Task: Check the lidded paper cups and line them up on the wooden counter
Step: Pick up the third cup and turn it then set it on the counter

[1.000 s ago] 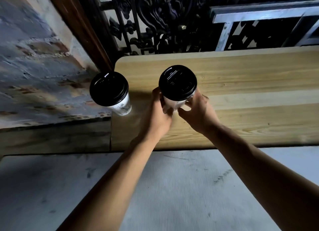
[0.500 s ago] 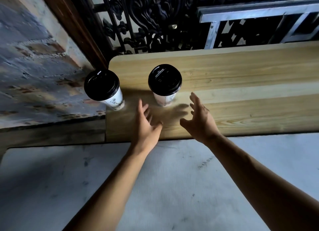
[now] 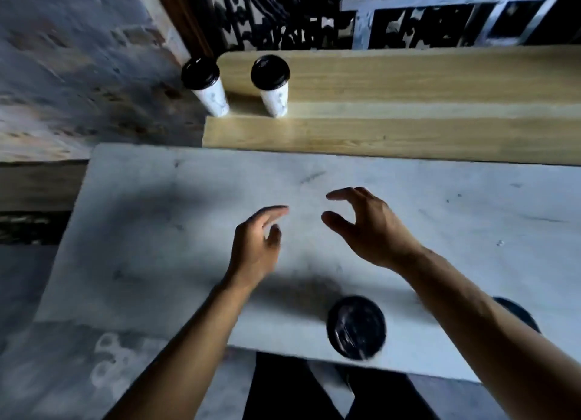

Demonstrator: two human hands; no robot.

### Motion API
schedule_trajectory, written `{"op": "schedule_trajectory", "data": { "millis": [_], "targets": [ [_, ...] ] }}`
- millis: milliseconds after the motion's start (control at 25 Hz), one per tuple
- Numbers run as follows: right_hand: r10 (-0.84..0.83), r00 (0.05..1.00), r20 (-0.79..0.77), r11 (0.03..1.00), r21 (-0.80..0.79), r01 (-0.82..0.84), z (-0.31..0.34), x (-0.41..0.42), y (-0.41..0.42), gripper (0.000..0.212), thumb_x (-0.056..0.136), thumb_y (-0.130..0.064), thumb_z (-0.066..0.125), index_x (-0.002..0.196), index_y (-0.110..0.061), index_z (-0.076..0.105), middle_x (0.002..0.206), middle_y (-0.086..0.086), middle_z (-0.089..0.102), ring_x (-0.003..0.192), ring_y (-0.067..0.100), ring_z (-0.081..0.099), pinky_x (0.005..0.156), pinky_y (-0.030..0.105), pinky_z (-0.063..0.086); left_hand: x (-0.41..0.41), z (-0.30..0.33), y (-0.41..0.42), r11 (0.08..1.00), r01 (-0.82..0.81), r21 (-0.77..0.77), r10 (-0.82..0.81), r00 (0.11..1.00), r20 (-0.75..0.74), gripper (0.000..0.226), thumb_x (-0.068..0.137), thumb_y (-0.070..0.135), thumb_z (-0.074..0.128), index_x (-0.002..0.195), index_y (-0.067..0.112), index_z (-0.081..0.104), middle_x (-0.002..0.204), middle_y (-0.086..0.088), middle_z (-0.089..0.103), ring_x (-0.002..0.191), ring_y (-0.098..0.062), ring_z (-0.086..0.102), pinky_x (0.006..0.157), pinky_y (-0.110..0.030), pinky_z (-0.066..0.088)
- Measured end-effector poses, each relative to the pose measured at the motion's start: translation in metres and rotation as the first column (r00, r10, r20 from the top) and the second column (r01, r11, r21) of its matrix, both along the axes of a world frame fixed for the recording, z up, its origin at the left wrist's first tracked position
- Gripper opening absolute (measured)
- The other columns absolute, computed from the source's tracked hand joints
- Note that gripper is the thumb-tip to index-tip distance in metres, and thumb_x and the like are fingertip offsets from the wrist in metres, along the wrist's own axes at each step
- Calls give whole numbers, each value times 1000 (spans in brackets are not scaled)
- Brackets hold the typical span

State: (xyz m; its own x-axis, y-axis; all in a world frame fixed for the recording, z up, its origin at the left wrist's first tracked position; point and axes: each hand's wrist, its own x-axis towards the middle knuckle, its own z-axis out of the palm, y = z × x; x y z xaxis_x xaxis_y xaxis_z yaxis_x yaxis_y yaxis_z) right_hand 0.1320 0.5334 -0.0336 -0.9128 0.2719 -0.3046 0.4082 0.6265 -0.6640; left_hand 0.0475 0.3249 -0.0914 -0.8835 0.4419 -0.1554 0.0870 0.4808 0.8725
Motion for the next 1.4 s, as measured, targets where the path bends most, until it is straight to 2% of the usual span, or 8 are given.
{"op": "schedule_trajectory", "data": {
  "millis": [160,320,480,680,960,1200,1280,1400],
  "targets": [
    [127,991,29,991,46,-128,25,79,-19,60,95,-50,63,147,-22,50,149,11,50,132,34,53,106,42,46,102,-10,-41,983,-26,-182,44,994,98,62,81,-14,47,131,17,67,134,1,70,131,-16,63,114,-30,46],
    [186,970,153,970,129,-207,24,125,-47,75,91,-50,65,156,-25,36,162,16,27,143,40,39,113,45,41,152,-32,-51,966,131,-224,-52,944,326,98,75,1,73,158,30,30,164,15,32,151,-5,28,124,-35,28],
    [141,963,228,956,222,-193,10,135,-63,71,88,-48,65,151,-24,41,153,11,37,131,36,47,106,40,44,157,-53,-27,954,242,-179,-195,950,244,106,67,17,87,157,36,33,157,29,35,142,9,37,113,-14,33],
    [72,974,217,984,142,-104,8,139,-63,66,93,-35,61,154,-21,41,146,10,49,128,34,52,105,38,44,145,-55,-3,930,324,-172,-295,939,174,71,61,22,91,110,62,58,101,51,63,95,25,61,77,-7,48],
    [-179,984,16,975,-131,180,42,135,-63,53,96,-34,42,145,-17,54,143,12,60,126,29,59,103,37,47,128,8,-21,899,388,-203,-377,922,90,66,59,49,81,109,43,39,92,17,69,76,1,67,58,-19,51],
    [-577,816,-17,682,-559,471,55,126,-67,26,106,-42,48,118,-32,69,117,-6,75,107,7,67,86,25,51,112,85,-10,781,421,-462,-519,848,-105,66,56,60,65,113,35,44,108,9,70,88,-26,69,67,-31,51],
    [-603,796,-47,643,-619,451,56,126,-69,33,110,-40,43,114,-31,74,111,-15,77,100,-7,68,79,10,50,109,100,-8,755,429,-496,-562,813,-151,65,60,56,68,116,31,47,112,5,70,91,-28,68,68,-32,48],
    [-618,782,-80,630,-646,431,58,129,-72,36,108,-45,42,108,-32,76,105,-15,76,89,-4,66,75,14,51,114,116,-1,703,397,-590,-596,782,-183,65,59,49,72,112,24,44,107,0,68,86,-32,66,66,-33,42]
  ]
}}
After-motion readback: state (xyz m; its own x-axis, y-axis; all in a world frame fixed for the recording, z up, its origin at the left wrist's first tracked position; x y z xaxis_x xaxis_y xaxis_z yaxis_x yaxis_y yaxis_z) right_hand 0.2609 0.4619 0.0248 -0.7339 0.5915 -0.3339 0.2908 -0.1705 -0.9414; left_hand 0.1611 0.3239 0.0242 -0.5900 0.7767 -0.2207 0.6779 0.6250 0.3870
